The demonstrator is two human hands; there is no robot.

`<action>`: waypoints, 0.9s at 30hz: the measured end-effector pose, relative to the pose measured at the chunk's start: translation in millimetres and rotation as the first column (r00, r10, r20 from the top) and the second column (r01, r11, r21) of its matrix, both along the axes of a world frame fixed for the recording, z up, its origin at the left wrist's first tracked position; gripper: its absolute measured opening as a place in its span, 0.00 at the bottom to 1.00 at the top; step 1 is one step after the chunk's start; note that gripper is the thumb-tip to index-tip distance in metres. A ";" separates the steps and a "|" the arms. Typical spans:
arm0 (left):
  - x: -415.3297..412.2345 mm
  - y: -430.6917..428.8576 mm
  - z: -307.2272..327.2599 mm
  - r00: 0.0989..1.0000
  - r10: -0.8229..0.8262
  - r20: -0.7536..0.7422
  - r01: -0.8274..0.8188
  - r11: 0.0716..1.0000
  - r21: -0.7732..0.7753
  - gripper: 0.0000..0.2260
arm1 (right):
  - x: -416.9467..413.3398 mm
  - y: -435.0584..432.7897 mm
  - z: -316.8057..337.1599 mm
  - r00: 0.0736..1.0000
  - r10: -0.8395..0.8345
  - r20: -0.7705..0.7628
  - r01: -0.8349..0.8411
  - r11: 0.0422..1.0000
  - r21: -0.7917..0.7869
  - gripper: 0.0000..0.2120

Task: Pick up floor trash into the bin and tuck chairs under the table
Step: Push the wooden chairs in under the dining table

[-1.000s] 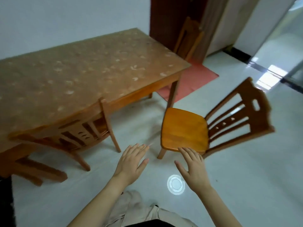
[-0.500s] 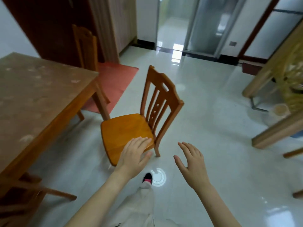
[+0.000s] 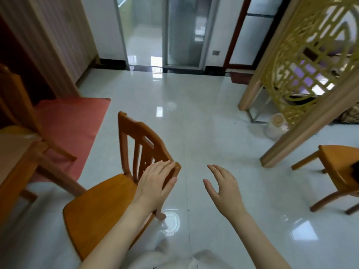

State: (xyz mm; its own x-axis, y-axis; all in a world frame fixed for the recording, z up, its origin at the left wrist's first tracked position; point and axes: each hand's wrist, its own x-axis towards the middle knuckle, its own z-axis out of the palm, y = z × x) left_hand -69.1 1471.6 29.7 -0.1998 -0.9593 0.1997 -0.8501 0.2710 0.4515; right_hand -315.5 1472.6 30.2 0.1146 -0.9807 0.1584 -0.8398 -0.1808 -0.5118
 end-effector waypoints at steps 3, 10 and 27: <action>-7.8 -50.8 7.4 0.999 -0.039 -0.027 0.039 0.999 -0.007 0.23 | -10.4 -32.1 3.0 0.998 -0.054 0.007 0.054 0.999 0.005 0.27; -51.8 -139.5 -13.8 0.994 -0.113 0.002 0.113 0.993 0.027 0.23 | -54.8 -109.6 -15.4 0.997 -0.083 0.012 0.082 0.996 0.043 0.27; -144.6 -289.4 -8.8 0.860 0.507 -0.057 -0.503 0.861 0.075 0.24 | -103.1 -416.8 10.2 0.847 0.532 0.020 -0.531 0.843 0.087 0.27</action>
State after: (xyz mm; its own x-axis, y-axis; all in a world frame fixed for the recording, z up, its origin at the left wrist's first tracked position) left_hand -213.8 1182.1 20.9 0.3282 -0.9345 0.1378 -0.8279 -0.2143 0.5183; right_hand -418.5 1055.8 40.4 0.6228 -0.7787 0.0752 -0.6298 -0.5561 -0.5424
